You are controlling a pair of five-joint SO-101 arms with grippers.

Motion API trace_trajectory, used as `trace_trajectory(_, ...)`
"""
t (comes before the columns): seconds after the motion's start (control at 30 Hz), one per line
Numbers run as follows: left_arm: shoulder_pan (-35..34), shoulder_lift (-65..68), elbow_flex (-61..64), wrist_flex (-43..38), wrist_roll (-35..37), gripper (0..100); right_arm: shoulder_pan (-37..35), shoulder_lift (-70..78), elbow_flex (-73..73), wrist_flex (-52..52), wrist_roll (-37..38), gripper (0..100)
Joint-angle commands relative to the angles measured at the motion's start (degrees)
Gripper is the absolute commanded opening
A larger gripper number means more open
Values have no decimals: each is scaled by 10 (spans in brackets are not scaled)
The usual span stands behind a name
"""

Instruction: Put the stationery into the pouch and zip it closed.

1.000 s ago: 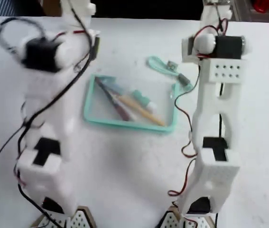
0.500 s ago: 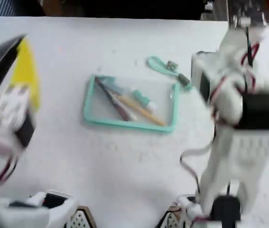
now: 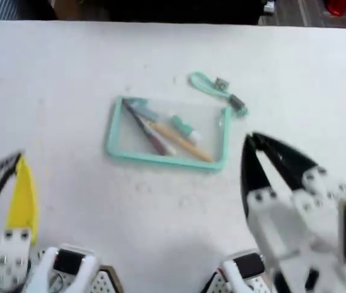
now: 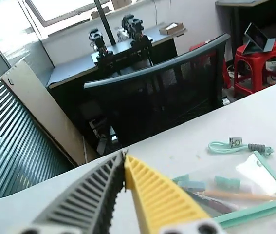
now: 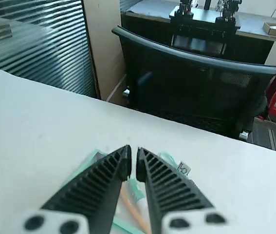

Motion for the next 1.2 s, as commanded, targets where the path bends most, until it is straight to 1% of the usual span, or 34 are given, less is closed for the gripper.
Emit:
trace_trajectory(0.0, -5, -94, 100, -9, -9, 24, -2, -65, 69, 13, 4, 21)
trace_trajectory(0.17, -5, -214, 218, -11, -9, 24, -2, -187, 186, 11, 7, 21)
trace_trajectory(0.33, -5, -349, 331, -61, -13, 24, -1, -306, 274, -18, 7, 21)
trace_trajectory(0.43, -5, -426, 395, -73, -13, 24, -1, -378, 337, -44, 7, 21)
trace_trajectory(0.53, -5, -416, 448, -73, -13, 24, -1, -452, 413, -77, 11, 22)
trace_trajectory(0.63, -5, -413, 499, -82, -14, 24, 0, -466, 462, -99, 65, 22)
trace_trajectory(0.73, -5, -413, 543, -126, -10, 24, 0, -461, 489, -102, 123, 22)
trace_trajectory(0.8, -5, -413, 578, -156, -10, 24, 0, -465, 503, -113, 143, 22)
trace_trajectory(0.93, -5, -412, 679, -227, -11, 24, 0, -465, 517, -156, 135, 22)
trace_trajectory(1.0, -23, -412, 730, -260, -10, 24, 0, -465, 533, -186, 134, 22)
trace_trajectory(1.17, -121, -412, 846, -339, -8, 24, 0, -465, 614, -255, 136, 22)
